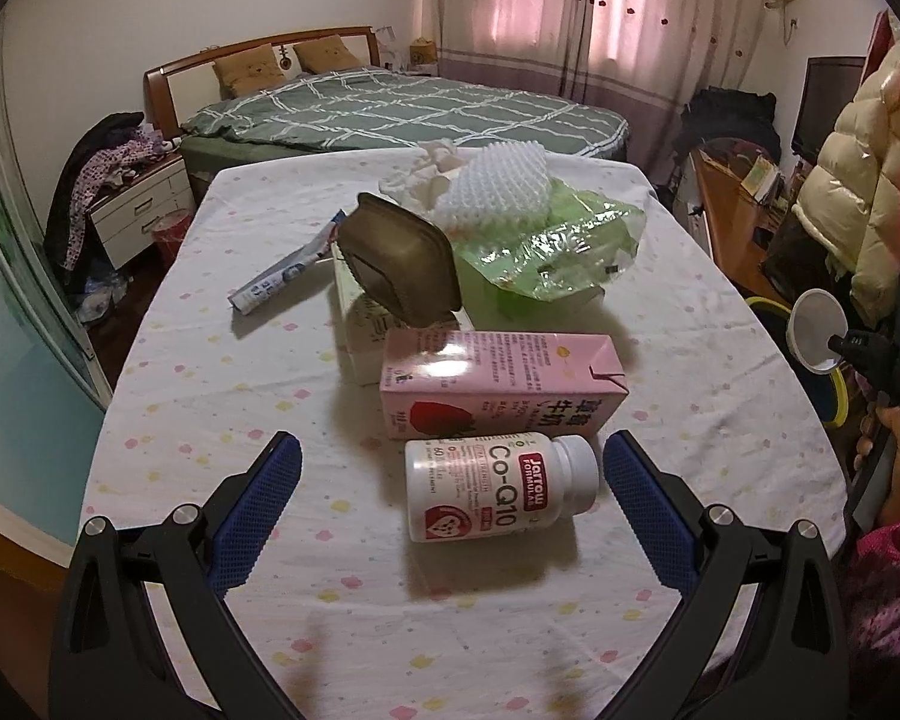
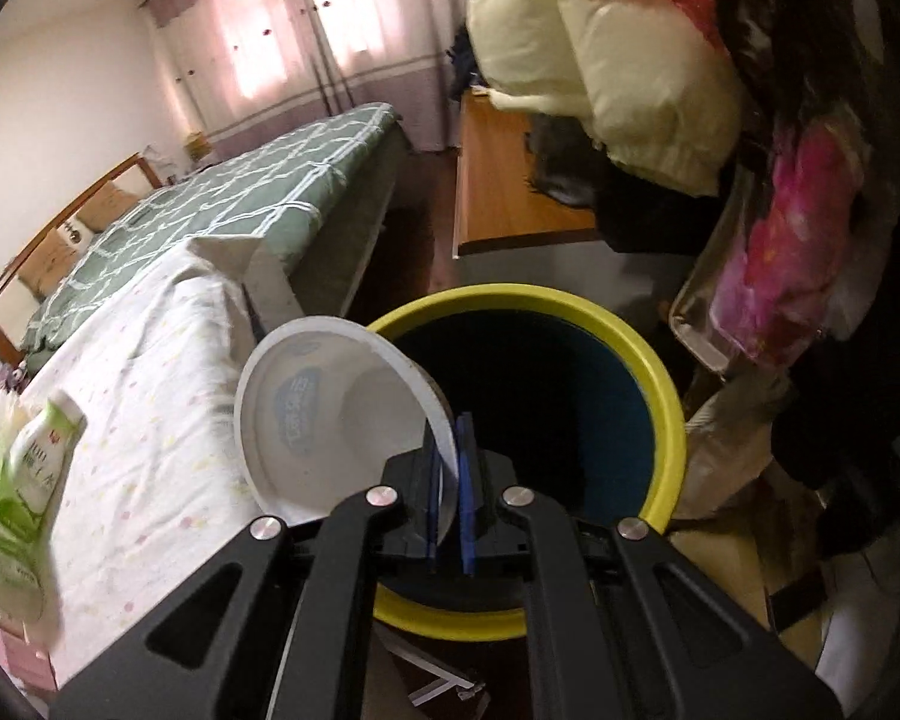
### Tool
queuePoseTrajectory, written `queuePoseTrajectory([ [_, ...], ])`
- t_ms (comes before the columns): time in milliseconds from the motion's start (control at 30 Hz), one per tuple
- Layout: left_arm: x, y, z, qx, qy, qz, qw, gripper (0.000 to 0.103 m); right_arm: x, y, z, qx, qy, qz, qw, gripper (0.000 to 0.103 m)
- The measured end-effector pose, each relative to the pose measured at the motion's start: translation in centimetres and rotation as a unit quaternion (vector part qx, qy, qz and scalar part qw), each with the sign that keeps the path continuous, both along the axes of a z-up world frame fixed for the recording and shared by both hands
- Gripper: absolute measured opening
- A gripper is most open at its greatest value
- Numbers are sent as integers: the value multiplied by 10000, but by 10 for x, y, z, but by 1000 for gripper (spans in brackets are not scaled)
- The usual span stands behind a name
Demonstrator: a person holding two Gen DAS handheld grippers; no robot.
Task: Collect trash
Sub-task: 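Carry the lid over the yellow-rimmed bin and open the right tool, then grasp the white pill bottle with the left tool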
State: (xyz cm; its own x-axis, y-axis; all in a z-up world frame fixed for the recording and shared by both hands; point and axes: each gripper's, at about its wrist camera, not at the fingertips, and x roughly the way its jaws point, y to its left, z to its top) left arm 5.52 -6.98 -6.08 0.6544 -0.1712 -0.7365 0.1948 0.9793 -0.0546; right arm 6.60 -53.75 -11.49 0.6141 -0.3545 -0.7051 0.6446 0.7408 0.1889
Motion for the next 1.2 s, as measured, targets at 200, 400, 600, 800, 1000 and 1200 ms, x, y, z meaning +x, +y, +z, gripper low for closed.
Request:
queuePoseTrajectory([
  [200,2,-4,-9,-12,105,-60,9999,99,2,3,3,-207,31,-66,9998,29],
  [400,5,-5,-21,3,258,-70,9996,99,3,10,7,-345,42,-46,9994,36],
  [600,8,-11,-29,22,352,-182,9992,99,5,14,9,-467,63,-27,9989,39],
  [800,13,-24,-36,202,403,-262,9986,99,6,17,11,-519,67,11,9986,41],
  [1000,22,-31,-47,301,562,-240,9977,99,6,17,11,-522,62,13,9986,42],
  [1200,27,-24,-49,40,658,-242,9975,86,7,16,11,-507,45,36,9987,42],
])
